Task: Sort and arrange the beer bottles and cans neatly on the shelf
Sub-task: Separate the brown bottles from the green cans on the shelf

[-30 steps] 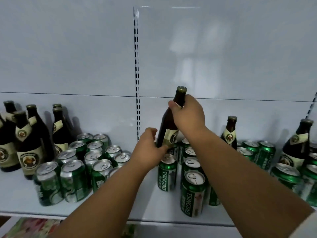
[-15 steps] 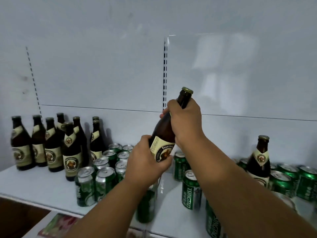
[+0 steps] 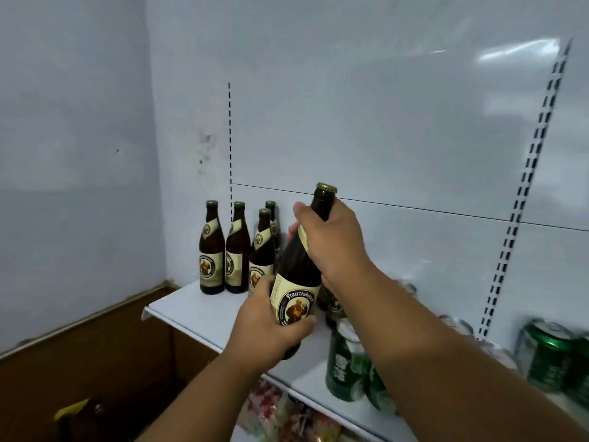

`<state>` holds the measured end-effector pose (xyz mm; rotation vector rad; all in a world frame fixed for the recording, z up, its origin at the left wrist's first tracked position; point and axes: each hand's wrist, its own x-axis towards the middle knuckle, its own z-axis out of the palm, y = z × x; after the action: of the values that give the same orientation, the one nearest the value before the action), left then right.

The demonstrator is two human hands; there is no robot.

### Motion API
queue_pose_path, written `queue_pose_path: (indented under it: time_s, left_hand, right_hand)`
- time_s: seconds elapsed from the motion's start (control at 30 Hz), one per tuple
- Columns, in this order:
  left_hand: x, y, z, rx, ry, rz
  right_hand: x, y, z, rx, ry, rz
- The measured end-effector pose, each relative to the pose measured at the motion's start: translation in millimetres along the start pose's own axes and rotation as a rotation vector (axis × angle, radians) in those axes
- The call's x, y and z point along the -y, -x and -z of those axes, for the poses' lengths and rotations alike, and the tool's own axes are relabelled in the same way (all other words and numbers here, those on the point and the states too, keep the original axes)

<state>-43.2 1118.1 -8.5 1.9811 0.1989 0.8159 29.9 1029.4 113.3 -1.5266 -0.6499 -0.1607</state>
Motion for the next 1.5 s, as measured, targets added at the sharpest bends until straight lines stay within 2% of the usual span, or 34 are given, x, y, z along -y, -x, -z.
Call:
queue_pose_path:
  time_s: [0.2,0.33,0.47,0.57,0.7,0.93,1.03,1.1,1.17,1.27,1.33,1.4,1.5]
  left_hand:
    - [90,-31,54,0.065,-0.015,0.075]
    - [129,-60,70,-0.008,-0.108,0.053]
    - [152,-82,75,-0.028,-0.085,0.138]
    - [168,-97,76,-0.020,-0.100,0.185]
    - [186,-115,75,0.020,-0.080,0.160]
    - [191,-127,71,0.053,-0.083,0.116]
    - [184,-119,66,-0.076,-0.145,0.079]
    - [167,-102,65,-0.237,-0.234,-0.001]
    - [149,-88,67,-0.296,-0.249,-0.129]
    - [122,-86,66,-0.229,-0.237,-0.356]
    - [97,-90,57,-0.193,-0.178,-0.436]
    - [66,-90,40,-0.151,-0.132,-0.495]
    - [23,-79,2,-0.073,-0.064,-0.565]
  right_hand:
    - [-48,-15,-106,0.022,0.160,0.014]
    - [-70,-35,-147,0.013,0.231,-0.022]
    - [-82,-52,-179,0.059,0.282,-0.059]
    - [-94,-66,-197,0.052,0.344,-0.081]
    - [-107,-81,-205,-0.010,0.373,-0.105]
    - [-121,-73,-206,-0.078,0.487,0.005]
    - [-118,-58,-200,-0.197,0.554,0.152]
    - [-111,-48,-188,-0.226,0.579,0.246]
    - [-101,-40,-172,-0.237,0.625,0.356]
    - [-88,-31,-132,-0.305,0.749,0.523]
    - [-80,-25,-96,-0.350,0.800,0.598]
    - [-69,-15,-58,-0.384,0.840,0.594]
    - [-54,8,-1,-0.409,0.909,0.487]
